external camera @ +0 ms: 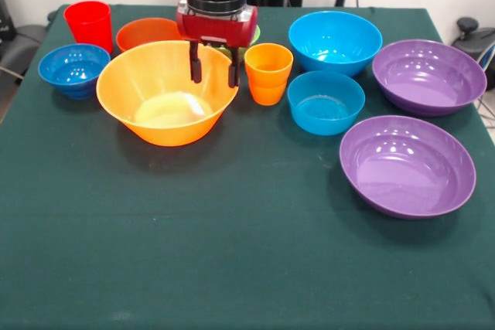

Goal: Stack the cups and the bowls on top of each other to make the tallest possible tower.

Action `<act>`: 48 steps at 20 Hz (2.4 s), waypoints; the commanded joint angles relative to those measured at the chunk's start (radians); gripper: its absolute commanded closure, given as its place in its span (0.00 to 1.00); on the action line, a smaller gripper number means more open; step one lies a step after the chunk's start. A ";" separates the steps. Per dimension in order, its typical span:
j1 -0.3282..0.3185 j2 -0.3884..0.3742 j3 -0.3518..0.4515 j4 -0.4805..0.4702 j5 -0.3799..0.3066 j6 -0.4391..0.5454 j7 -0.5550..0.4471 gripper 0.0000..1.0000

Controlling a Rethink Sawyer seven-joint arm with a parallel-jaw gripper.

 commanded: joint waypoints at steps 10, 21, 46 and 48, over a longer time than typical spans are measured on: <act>0.065 -0.090 0.001 -0.005 0.002 0.062 0.137 0.00; 0.138 -0.084 -0.046 0.024 0.029 0.013 0.196 0.00; 0.061 0.056 0.048 -0.034 -0.016 -0.101 0.187 0.00; 0.060 0.052 0.047 -0.025 -0.023 -0.116 0.190 0.00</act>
